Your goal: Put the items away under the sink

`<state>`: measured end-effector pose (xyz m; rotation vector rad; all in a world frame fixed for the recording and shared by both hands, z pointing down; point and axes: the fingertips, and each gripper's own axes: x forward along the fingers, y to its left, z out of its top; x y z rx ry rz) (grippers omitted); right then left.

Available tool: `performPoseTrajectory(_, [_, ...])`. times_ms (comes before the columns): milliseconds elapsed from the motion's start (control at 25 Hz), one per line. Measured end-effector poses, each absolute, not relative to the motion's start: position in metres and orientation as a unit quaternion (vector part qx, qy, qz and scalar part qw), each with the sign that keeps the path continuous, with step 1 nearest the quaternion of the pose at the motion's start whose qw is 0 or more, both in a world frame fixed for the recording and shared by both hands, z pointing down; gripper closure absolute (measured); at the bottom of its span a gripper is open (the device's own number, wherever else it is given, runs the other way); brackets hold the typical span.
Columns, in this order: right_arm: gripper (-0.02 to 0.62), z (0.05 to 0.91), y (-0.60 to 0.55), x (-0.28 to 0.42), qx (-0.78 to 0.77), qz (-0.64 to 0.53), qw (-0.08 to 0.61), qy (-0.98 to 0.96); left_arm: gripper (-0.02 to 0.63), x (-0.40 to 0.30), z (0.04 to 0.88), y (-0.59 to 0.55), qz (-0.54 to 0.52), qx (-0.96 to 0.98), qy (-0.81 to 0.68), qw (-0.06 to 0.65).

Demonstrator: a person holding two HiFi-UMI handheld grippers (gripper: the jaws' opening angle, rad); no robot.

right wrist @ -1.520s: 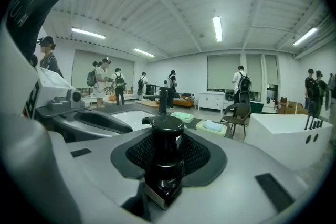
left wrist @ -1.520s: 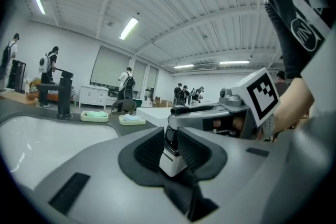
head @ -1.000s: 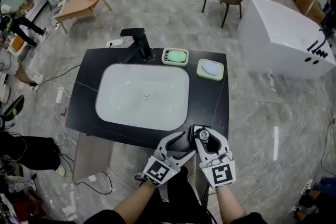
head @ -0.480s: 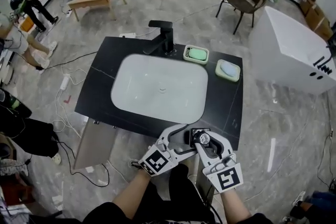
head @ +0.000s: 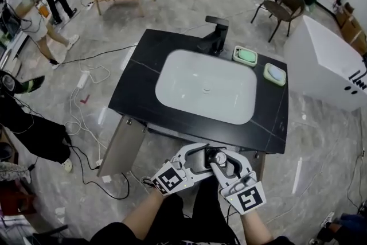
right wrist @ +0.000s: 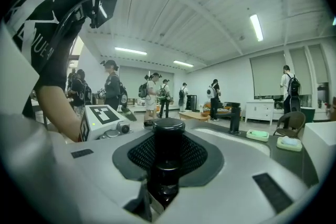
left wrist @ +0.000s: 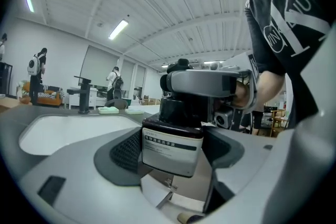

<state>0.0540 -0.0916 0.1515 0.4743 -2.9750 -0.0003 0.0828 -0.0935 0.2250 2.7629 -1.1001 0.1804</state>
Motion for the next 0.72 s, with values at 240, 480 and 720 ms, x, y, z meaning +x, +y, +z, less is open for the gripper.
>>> performPoseTrajectory(240, [0.494,0.160,-0.035,0.010,0.126,0.012,0.061,-0.990,0.256,0.038,0.232,-0.034,0.062,0.916,-0.384,0.101])
performPoseTrajectory(480, [0.494,0.176,0.003,-0.022,0.111,0.012,0.066,-0.991,0.258,0.005,0.248,0.003,0.064,0.907,-0.402,0.102])
performPoseTrajectory(720, [0.494,0.207,0.011,-0.043,0.090,0.015,0.076,-0.993,0.264,-0.016,0.277,0.012,0.063,0.895,-0.426,0.116])
